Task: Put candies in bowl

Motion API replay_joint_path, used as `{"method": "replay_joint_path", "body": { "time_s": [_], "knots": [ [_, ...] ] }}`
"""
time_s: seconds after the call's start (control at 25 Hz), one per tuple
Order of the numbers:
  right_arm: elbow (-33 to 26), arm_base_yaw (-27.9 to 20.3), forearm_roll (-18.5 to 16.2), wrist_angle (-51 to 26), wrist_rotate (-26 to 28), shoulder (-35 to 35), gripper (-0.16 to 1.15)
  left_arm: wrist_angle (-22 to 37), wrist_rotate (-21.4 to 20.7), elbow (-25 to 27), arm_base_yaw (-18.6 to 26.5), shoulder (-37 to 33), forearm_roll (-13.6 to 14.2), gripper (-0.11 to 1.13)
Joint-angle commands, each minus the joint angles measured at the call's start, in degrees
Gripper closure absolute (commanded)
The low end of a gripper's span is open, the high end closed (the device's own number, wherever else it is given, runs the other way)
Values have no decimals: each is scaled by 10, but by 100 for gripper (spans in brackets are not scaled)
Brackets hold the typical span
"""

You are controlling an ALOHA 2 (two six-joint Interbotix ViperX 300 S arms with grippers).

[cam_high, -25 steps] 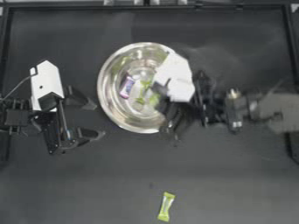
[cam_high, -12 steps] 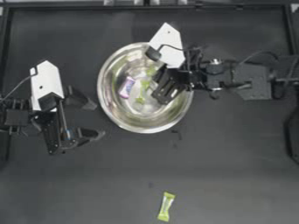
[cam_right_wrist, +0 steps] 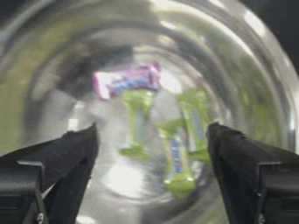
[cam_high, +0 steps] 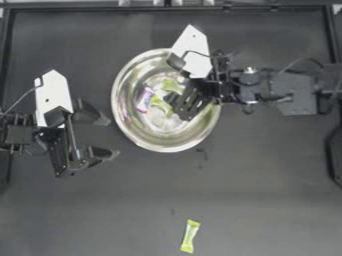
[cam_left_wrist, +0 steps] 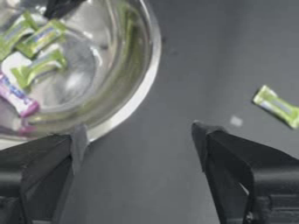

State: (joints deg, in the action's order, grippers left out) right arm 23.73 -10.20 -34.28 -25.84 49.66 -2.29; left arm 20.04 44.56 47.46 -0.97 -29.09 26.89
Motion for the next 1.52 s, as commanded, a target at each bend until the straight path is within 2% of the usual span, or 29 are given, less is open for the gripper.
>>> {"method": "replay_joint_path", "body": {
  "time_s": [0.04, 0.16, 0.28, 0.48, 0.6, 0.76, 0.84, 0.96, 1.16, 1.32, 1.52],
  "knots": [
    [-4, 53, 7, -25, -23, 62, -1, -2, -1, -5, 1, -13, 2, 1],
    [-5, 98, 41, -56, -69, 90, -1, -2, -2, -5, 1, -13, 2, 1],
    [-5, 131, 121, -83, -128, 108, -1, -3, -2, -5, 1, -13, 2, 1],
    [-3, 163, 250, -116, -264, 116, -1, -5, -3, -6, 0, -13, 2, 1],
    [-2, 179, 308, -141, -339, 115, -1, -5, -3, -5, 0, -13, 2, 1],
    [-4, 209, 343, -143, -431, 113, -1, -5, -6, -4, -7, -13, 5, 1],
    [-4, 214, 357, -144, -449, 106, -1, -6, -12, -1, -15, -12, 13, 1],
    [-9, 235, 357, -146, -468, 90, -1, -5, -25, 5, -26, -13, 27, 1],
    [-42, 270, 367, -174, -514, 50, -1, -5, -29, 11, -28, -13, 30, 1],
    [-88, 286, 374, -249, -556, 4, -1, -6, -28, 12, -28, -12, 31, 1],
    [-112, 287, 409, -263, -628, -28, 0, -6, -25, 14, -28, -8, 29, 1]
  ]
}}
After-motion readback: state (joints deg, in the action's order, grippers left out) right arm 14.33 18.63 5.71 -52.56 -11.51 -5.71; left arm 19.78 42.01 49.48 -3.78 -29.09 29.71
